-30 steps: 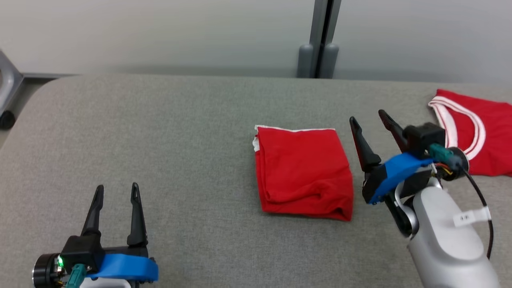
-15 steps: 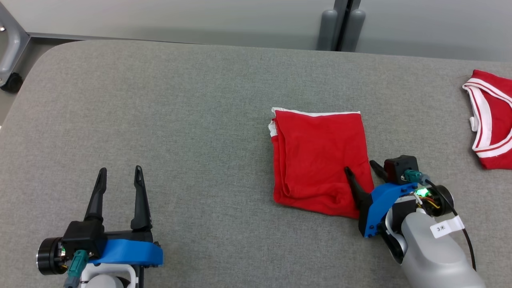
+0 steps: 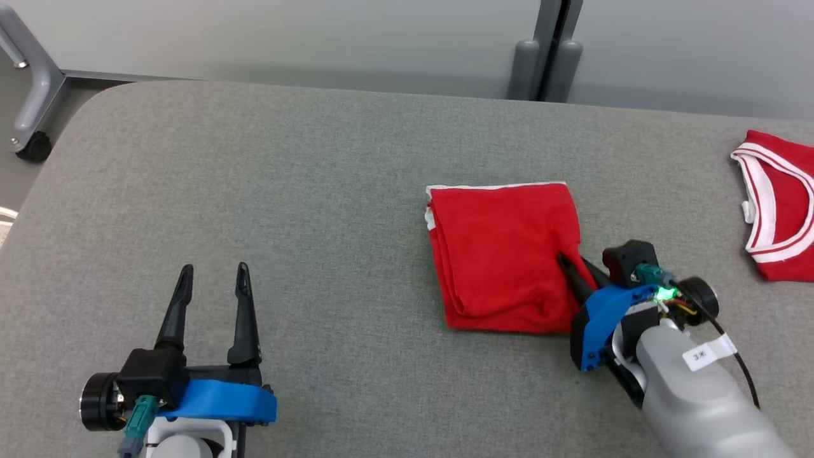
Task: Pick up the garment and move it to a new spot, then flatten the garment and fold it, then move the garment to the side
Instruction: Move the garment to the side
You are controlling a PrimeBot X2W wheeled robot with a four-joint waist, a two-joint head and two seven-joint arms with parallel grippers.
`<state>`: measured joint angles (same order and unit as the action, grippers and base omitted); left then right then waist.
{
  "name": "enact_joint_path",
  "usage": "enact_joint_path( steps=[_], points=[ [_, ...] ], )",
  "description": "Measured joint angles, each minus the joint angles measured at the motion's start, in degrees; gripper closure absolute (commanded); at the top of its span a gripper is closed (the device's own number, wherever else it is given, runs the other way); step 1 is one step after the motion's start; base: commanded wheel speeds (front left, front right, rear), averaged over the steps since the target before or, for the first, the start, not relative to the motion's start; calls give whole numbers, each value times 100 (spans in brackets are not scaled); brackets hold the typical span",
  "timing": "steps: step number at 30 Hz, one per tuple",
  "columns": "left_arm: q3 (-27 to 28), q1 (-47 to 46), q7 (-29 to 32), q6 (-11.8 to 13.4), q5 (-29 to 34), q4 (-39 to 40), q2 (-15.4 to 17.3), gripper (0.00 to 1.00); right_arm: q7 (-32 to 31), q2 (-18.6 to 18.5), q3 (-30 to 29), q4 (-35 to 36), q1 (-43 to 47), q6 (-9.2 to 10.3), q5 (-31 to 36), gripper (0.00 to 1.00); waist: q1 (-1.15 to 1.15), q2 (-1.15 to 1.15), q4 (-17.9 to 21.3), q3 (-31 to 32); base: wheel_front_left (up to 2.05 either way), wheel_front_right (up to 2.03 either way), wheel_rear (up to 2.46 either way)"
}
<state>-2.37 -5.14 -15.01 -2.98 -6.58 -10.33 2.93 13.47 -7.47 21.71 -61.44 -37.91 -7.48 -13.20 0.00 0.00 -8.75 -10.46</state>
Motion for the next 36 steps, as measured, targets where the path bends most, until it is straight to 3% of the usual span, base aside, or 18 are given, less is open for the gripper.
enact_joint_path(
  steps=[8, 15, 21, 28, 36],
  points=[
    [-45, -188, -3, 9, 12, 287, 1, 0, 31, -675, 754, 70, -895, -1, 38, 100, 1, 0, 445, -386, 0, 0, 0],
    [-13, -390, -3, -8, 261, 709, 30, 0, 49, -1481, 1105, 267, -1615, -1, -328, 100, 1, -1, 1153, -987, 0, 0, 0],
    [31, -599, -5, -13, 474, 1110, 256, 0, 74, -2036, 1145, 436, -2084, -1, -662, 100, 2, -1, 1885, -1565, 0, 0, 0],
    [-23, -827, -5, -56, 712, 1584, 538, 0, 81, -2501, 1167, 389, -2642, -2, -1012, 100, 1, -1, 2455, -2194, 0, 0, 0],
    [-35, -947, 31, -53, 784, 1876, 705, 0, 98, -2651, 1222, 49, -3084, -1, -1283, 100, 1, -1, 2550, -2514, 0, 0, 0]
  ],
)
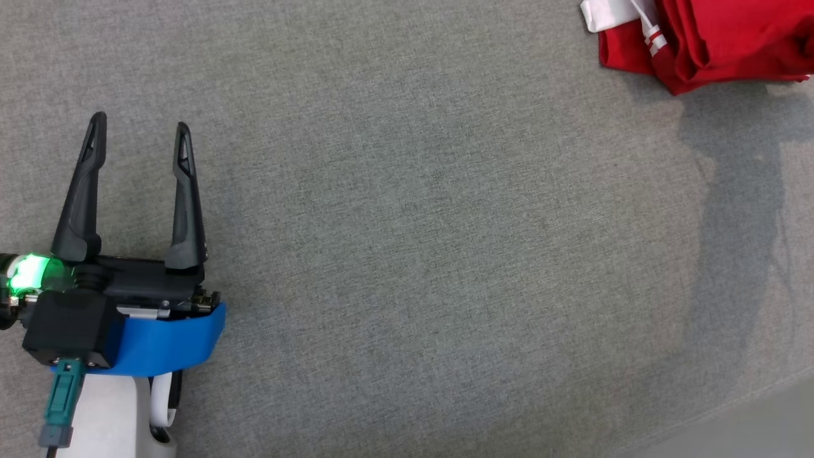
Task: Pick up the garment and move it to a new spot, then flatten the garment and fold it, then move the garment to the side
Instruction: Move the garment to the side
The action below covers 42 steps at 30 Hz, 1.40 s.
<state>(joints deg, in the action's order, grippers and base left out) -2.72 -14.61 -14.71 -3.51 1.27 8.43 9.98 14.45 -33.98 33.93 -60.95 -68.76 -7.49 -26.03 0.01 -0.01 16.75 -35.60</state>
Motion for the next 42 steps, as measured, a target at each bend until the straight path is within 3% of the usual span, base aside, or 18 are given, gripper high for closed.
enact_joint_path(
  steps=[4, 6, 13, 18, 27, 42],
  points=[
    [5, -34, 5, 45, -9, 35, 12, 0, -82, 60, 78, -394, -185, -1, -25, 100, 0, 0, -62, -50, 0, 0, 0],
    [8, -43, 5, 51, -14, 30, 12, 0, -79, 87, 78, -637, -276, 0, 36, 0, 0, 0, -119, -63, 0, 0, 0],
    [-11, -54, -10, 118, -100, -185, -56, 0, 34, 156, -114, -925, -403, 0, 303, 0, 0, 0, -378, 148, 0, 0, 0],
    [2, 76, -27, 188, -250, -458, -167, 0, 52, 197, -695, 71, -112, 0, 537, 0, -2, 2, -612, 617, 0, 0, 0],
    [119, 628, -31, 246, -523, -837, -348, 0, 57, 979, -1868, 1864, 1735, 0, 844, 0, -3, 3, -1110, 1630, 0, 0, 0],
    [408, 1407, -31, 197, -737, -1614, -509, 0, 58, 2149, -2810, 3422, 4824, 0, 1198, 0, -3, 3, -1596, 2813, 0, 0, 0]
  ],
)
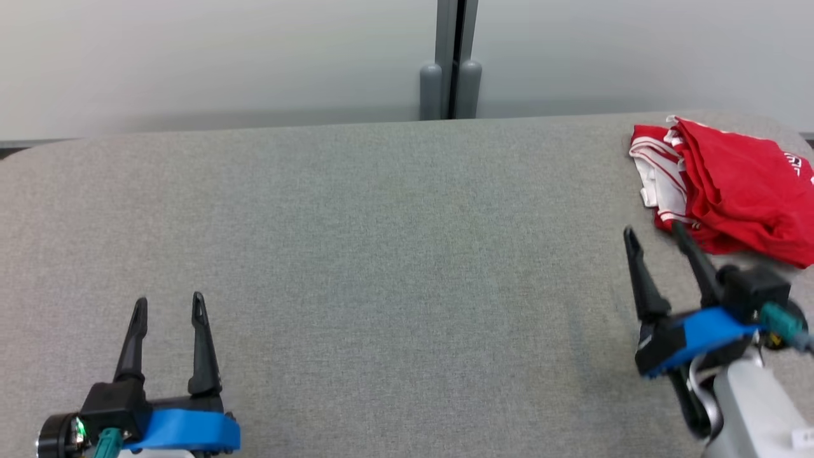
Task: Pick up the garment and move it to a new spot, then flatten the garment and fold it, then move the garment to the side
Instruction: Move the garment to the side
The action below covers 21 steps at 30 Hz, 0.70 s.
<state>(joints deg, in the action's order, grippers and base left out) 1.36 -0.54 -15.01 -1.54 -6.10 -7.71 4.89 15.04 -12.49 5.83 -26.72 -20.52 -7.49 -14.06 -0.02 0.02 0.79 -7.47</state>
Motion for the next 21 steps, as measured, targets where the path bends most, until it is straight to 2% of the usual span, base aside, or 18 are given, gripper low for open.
enact_joint_path(
  steps=[7, 21],
  points=[
    [86, 164, 1, -58, -9, -277, -52, 0, 0, 403, -396, 549, 998, 0, 196, 0, 1, 0, -59, 282, 0, 0, 0],
    [147, 287, 0, -203, 14, -561, -115, 0, 0, 808, -846, 1029, 2116, 1, 566, 0, 1, -1, -108, 776, 0, 0, 0]
  ],
)
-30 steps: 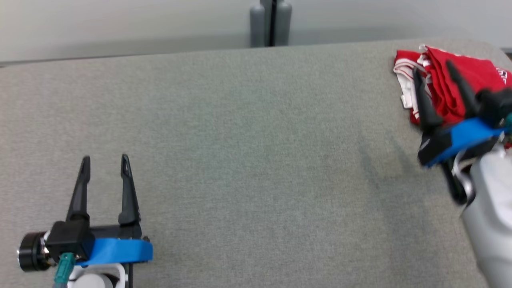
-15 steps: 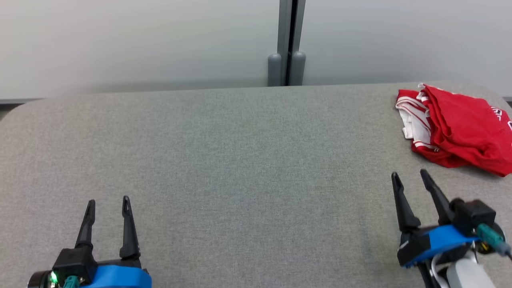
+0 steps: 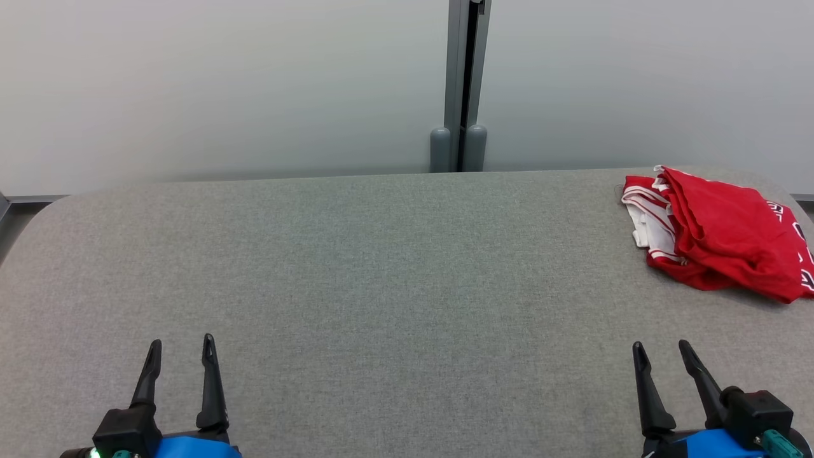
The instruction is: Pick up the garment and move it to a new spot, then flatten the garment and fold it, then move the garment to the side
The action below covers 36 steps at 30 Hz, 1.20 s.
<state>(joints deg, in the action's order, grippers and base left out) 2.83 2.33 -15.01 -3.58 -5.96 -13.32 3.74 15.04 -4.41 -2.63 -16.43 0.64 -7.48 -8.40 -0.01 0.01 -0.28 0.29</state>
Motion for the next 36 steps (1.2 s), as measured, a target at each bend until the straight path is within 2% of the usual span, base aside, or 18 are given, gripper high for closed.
enact_joint_path(
  steps=[30, 31, 36],
  points=[
    [55, 0, 1, -105, 94, -175, -31, 0, -159, 127, -124, 230, -10, 0, 208, 0, 1, -1, 27, 44, 0, 0, 0],
    [60, 0, 1, -108, 97, -185, -30, 100, -159, 127, -126, 230, -12, 0, 208, 100, 1, -1, 26, 42, 0, 0, 0],
    [44, 87, 127, -107, -76, -513, -82, 100, -244, 175, -135, -79, 108, 0, 54, 100, 1, -1, 28, 41, 0, 0, 0]
  ],
)
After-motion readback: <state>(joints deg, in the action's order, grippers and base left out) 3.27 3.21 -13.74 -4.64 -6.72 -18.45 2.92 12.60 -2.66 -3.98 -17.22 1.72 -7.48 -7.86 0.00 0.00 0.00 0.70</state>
